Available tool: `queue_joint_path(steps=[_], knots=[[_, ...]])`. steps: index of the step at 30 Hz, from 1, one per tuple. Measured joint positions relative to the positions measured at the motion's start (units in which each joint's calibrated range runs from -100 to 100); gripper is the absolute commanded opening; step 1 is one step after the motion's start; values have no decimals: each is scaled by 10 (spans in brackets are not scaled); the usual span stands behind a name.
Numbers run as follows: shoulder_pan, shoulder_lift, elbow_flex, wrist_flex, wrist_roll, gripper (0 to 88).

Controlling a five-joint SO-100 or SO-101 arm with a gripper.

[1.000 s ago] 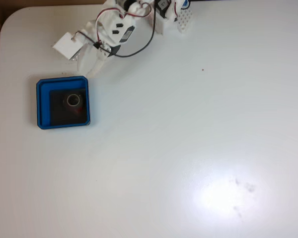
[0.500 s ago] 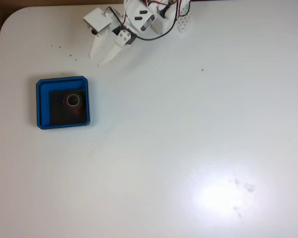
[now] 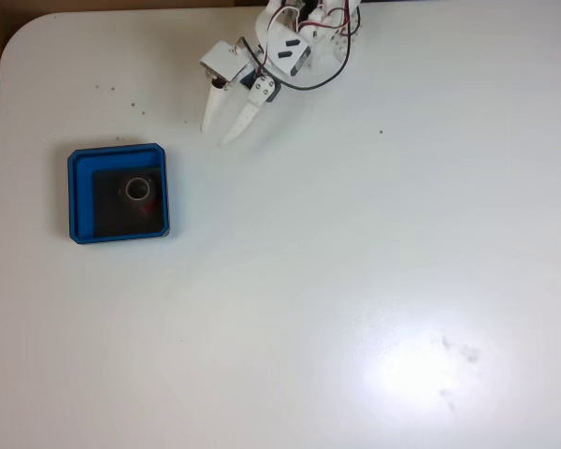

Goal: Pick the red roll and drop it in the blue box

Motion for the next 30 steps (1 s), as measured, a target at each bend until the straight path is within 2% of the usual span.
queue_joint_path(steps=[5, 23, 30], knots=[[-59, -18, 2, 0, 0, 119], [-432, -22, 2, 0, 0, 117], [-466, -22, 2, 0, 1, 109]])
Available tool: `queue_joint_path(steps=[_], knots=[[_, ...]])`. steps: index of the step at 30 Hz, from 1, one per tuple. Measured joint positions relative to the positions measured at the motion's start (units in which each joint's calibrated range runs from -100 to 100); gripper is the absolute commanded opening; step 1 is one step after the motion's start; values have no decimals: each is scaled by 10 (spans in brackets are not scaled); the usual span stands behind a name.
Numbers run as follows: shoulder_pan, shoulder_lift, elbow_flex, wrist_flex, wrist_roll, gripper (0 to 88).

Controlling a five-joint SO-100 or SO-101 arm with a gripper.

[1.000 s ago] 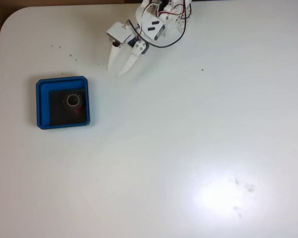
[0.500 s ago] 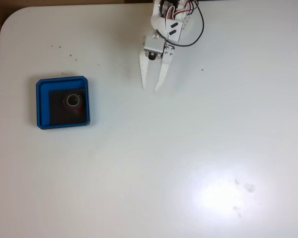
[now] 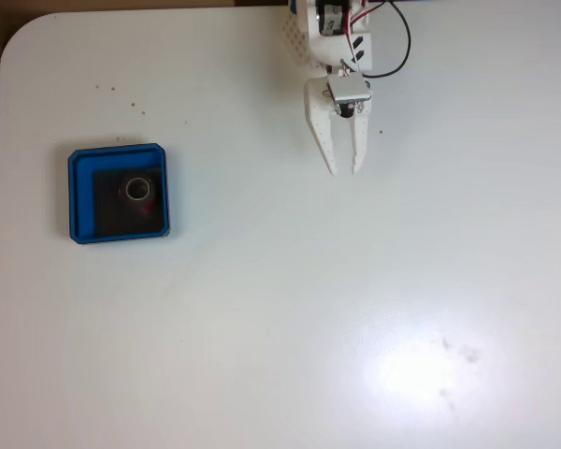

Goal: Pick the red roll and drop it in the blue box

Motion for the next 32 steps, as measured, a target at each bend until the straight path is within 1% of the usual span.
queue_joint_path(steps=[4, 8, 10, 32], knots=[[-1, 0, 0, 0, 0, 99], [-1, 0, 0, 0, 0, 22], [-1, 0, 0, 0, 0, 0], [-1, 0, 0, 0, 0, 7]])
